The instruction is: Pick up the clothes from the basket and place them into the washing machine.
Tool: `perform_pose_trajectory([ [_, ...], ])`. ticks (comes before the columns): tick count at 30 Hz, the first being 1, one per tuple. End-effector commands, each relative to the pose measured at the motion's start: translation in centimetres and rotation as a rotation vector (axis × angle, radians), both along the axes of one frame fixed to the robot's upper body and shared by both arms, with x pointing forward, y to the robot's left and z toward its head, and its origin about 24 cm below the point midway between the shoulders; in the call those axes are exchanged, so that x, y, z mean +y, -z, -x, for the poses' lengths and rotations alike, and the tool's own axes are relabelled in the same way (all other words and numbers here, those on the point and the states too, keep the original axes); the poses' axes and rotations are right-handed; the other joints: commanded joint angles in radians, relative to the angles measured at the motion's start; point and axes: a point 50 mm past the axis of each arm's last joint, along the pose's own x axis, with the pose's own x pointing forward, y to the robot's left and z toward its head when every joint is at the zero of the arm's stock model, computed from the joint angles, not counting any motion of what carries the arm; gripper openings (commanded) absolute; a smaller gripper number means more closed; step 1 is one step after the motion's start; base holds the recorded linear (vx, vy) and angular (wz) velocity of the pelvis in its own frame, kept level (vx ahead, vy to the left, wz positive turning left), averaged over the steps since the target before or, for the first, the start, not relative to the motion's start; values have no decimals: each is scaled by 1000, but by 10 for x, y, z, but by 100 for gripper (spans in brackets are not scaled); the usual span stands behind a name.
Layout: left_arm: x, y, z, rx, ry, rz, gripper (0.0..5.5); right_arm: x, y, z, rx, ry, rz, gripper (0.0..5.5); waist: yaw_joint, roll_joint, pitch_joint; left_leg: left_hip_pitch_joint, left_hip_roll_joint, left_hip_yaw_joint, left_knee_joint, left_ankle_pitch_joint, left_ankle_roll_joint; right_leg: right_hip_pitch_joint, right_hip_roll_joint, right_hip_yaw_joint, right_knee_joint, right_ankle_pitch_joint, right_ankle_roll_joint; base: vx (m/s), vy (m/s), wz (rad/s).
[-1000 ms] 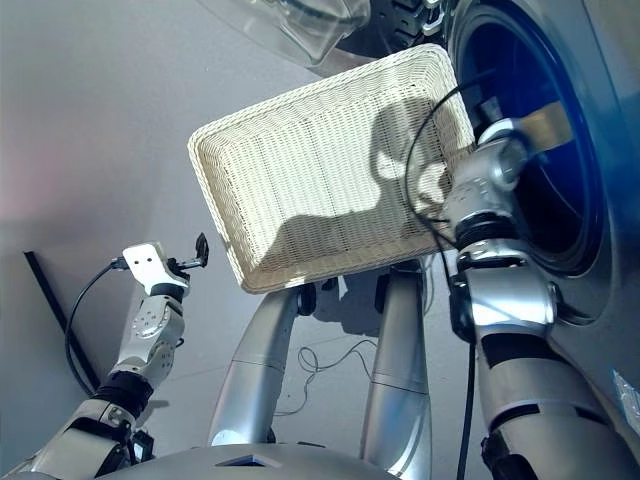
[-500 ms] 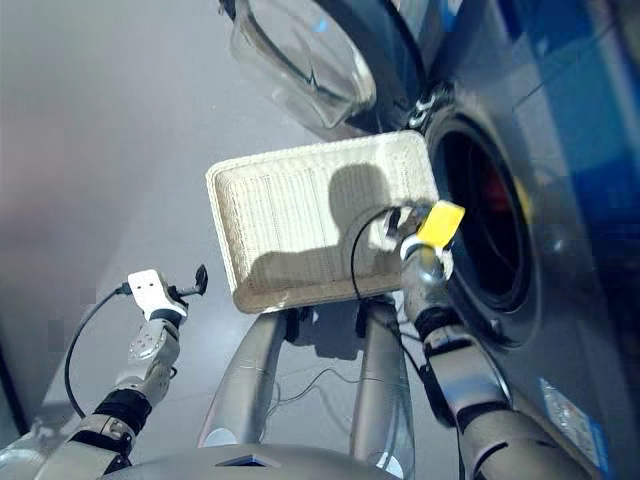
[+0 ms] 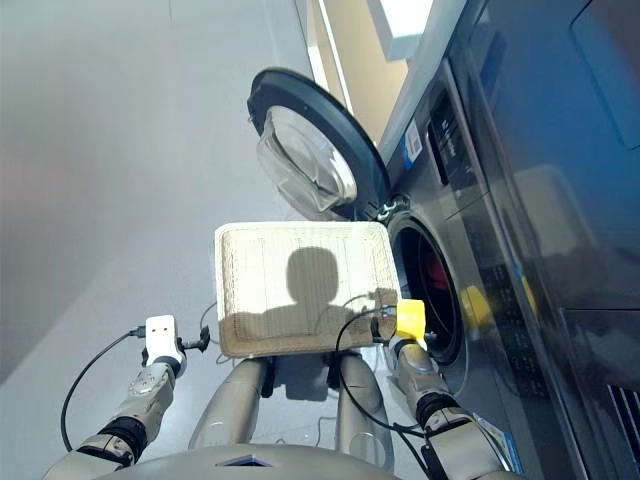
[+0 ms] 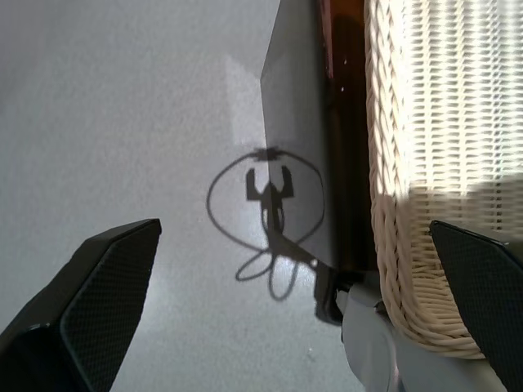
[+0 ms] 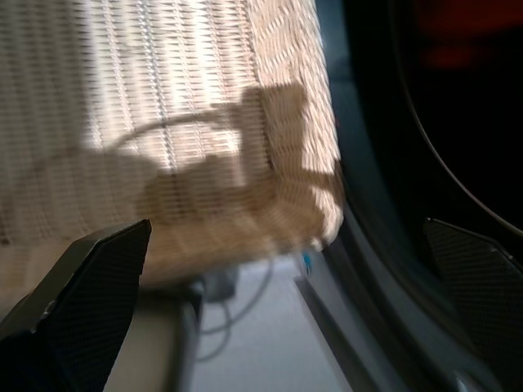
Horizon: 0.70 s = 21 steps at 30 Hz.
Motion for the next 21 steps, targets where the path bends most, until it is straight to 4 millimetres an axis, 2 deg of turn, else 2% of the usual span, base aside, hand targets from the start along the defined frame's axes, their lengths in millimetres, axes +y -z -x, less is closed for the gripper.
perform_pose_trajectory([
  [1, 5, 8, 17, 70, 13, -42, 550, -2, 14, 32, 104, 37, -2, 550, -4, 7, -42, 63, -45, 57, -89, 72, 19, 134, 17, -22, -82, 34, 47, 101, 79, -66],
  [3, 5, 12, 26, 100, 18, -54, 550, 0, 19, 46, 149, 34, 1, 550, -9, 4, -66, 106, -45, 64, -128, 79, 19, 168, 24, -19, -109, 37, 51, 98, 70, -76],
  [4, 5, 12, 26, 100, 18, -54, 550, 0, 19, 46, 149, 34, 1, 550, -8, 4, -65, 109, -45, 65, -130, 80, 19, 171, 24, -19, -110, 38, 51, 111, 58, -88],
  [5, 6, 15, 36, 127, 35, -83, 550, 2, 24, 62, 195, 40, -12, 550, -11, 2, -91, 154, -39, 71, -173, 89, 17, 207, 31, -12, -146, 48, 59, 111, 47, -78],
  [8, 5, 19, 49, 170, 49, -94, 550, 4, 29, 79, 240, 52, -19, 550, -12, 1, -118, 223, -35, 89, -239, 105, 12, 266, 41, 2, -202, 64, 70, 96, 44, -160],
  [13, 0, 25, 60, 221, 100, -91, 550, 4, 33, 95, 298, 12, -6, 550, -15, 7, -159, 302, -33, 108, -310, 129, 2, 334, 44, 15, -265, 84, 80, 25, 14, -84],
  [21, -4, 28, 68, 239, 57, -90, 550, 2, 35, 105, 326, 50, 10, 550, -31, 12, -196, 322, -33, 115, -331, 139, -8, 367, 41, 26, -305, 101, 84, 0, 0, 0],
])
